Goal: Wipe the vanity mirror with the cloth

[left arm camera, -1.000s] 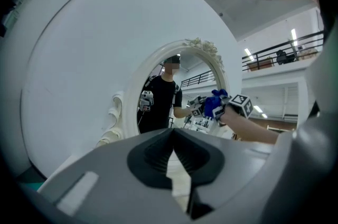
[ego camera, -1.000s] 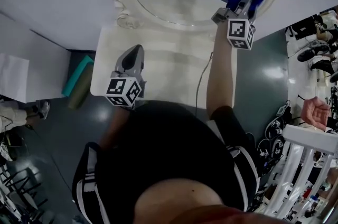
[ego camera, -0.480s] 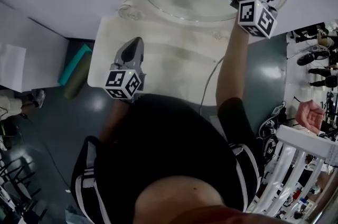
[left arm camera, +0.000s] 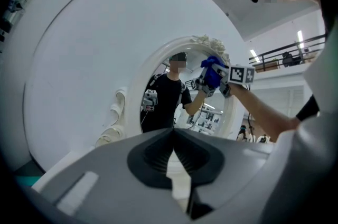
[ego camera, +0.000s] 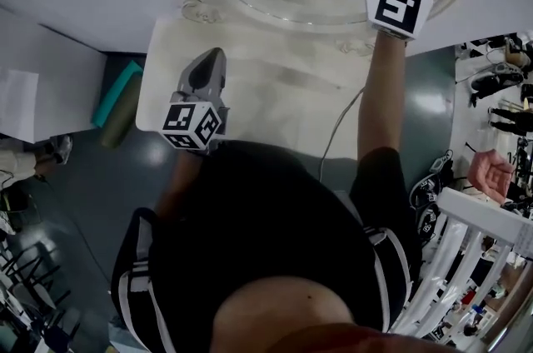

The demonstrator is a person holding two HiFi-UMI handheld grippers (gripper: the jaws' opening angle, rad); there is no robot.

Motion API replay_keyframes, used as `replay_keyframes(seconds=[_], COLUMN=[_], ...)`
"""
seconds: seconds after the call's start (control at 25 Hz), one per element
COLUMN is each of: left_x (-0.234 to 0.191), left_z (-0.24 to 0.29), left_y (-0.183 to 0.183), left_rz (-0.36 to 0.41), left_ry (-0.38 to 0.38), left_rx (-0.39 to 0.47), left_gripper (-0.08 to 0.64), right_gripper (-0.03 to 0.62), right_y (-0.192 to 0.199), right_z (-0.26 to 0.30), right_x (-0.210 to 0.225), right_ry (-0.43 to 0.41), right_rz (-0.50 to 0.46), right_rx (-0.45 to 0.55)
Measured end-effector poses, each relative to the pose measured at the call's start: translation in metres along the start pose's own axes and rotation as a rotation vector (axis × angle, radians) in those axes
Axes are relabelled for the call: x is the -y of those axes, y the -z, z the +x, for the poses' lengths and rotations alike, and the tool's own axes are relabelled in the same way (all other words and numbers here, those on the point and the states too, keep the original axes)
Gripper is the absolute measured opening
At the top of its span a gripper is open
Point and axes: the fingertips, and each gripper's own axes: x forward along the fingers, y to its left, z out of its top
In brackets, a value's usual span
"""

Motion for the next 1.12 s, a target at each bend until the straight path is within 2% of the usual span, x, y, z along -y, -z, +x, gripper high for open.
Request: replay_keyframes(seconds=[0.08,0.16,0.36,0.56,0.64,0.76,1.0,1.12], left_x=[0.002,0.005,0.008,0.009,0.01,0.009,0.001,0.001], left_z=[0.003,0.005,0.008,0.006,0.006,0.006,0.004,-0.002], left_y=[-0.001,-0.002,-0.001,0.007,0.01,0.014,0.02,0.021], left_rz=[0.004,0.009,0.018,0.016,0.016,0.015,0.017,0.017], left_ry=[0.003,0.005,0.006,-0.003,-0.005,-0.014,-0.039,-0.047], left_rx=[0.002,0.001,-0.005,-0.031,-0.04,-0.053,-0.069,-0.076], left_gripper=[0.008,0.008,0.008,0.008,0.008,0.008,0.008,0.008], right_gripper=[0.049,0.049,0.049,0.049,0.049,0.048,0.048,0.048], right_y=[0.005,0.015,0.061,0.147,0.181,0.216,0.256,0.263], right_z=[-0.001,-0.007,-0.038,-0.103,-0.13,-0.157,-0.184,-0.194], right_x=[-0.03,-0.065,-0.147,-0.256,-0.29,-0.32,-0.351,-0.355], right_ry=[-0.076,-0.135,-0.274,-0.522,-0.6,-0.669,-0.77,-0.785], right_rz=[-0.121,-0.176,-0.241,-0.298,-0.286,-0.235,-0.123,-0.063], right_rx=[-0.03,-0.028,-0.041,-0.142,-0.185,-0.24,-0.361,-0.395])
